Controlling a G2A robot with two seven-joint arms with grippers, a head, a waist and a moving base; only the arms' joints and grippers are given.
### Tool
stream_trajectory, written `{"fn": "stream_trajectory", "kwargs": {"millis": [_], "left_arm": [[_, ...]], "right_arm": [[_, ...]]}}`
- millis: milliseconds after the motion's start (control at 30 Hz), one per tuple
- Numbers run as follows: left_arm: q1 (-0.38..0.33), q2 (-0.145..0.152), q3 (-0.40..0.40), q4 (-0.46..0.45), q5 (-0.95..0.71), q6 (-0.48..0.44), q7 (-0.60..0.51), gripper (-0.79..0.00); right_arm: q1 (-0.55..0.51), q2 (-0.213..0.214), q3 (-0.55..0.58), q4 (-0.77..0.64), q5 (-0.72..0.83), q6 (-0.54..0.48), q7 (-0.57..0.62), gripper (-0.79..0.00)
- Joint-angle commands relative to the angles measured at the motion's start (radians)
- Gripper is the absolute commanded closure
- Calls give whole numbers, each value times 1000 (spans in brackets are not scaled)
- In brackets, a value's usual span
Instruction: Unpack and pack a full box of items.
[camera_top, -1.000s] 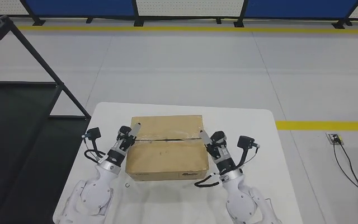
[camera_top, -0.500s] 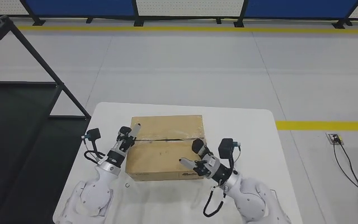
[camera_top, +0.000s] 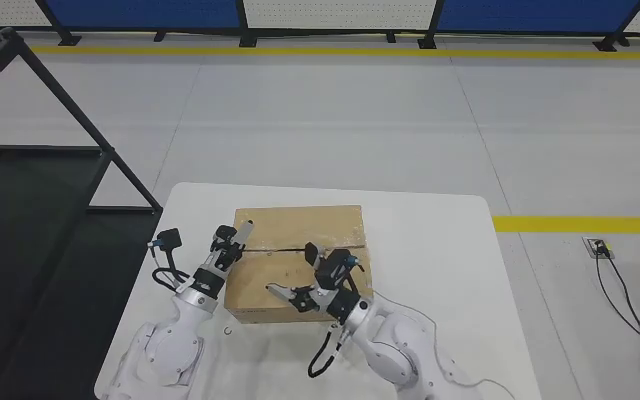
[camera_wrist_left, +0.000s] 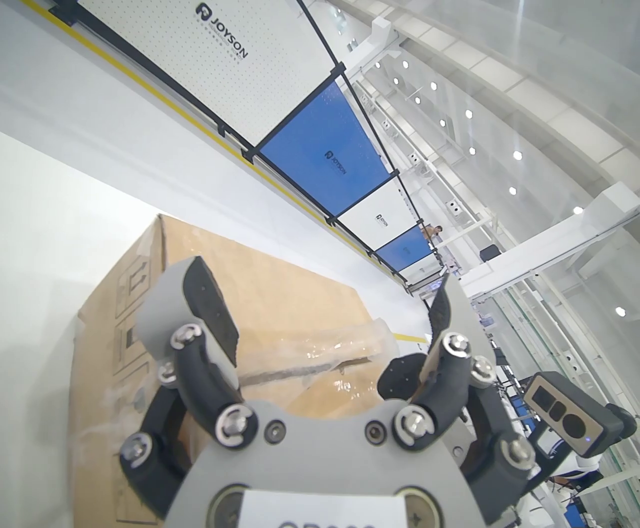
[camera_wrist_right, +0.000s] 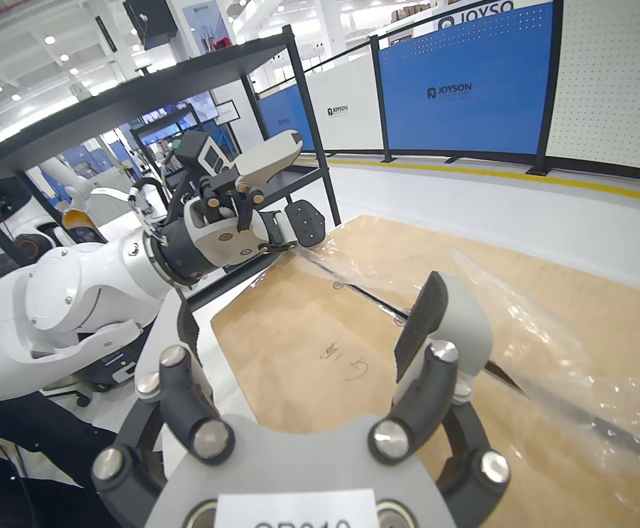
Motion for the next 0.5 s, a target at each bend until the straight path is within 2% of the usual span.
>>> {"fn": "stream_trajectory", "kwargs": {"millis": [0,200,467], "left_arm": [[0,0,0,0,-1,-1,1,-785],[1,-1,-3,-4,-6,-6,-2,-785],[0,-2,-8,-2,-14,-14,-13,-785]], "right_arm": [[20,-8,-17,18,-21,40,-2,-785],[45,-25,-47,42,-97,158,-30,-785],[1,-31,-36,-7,-210,330,-55,-785]]}}
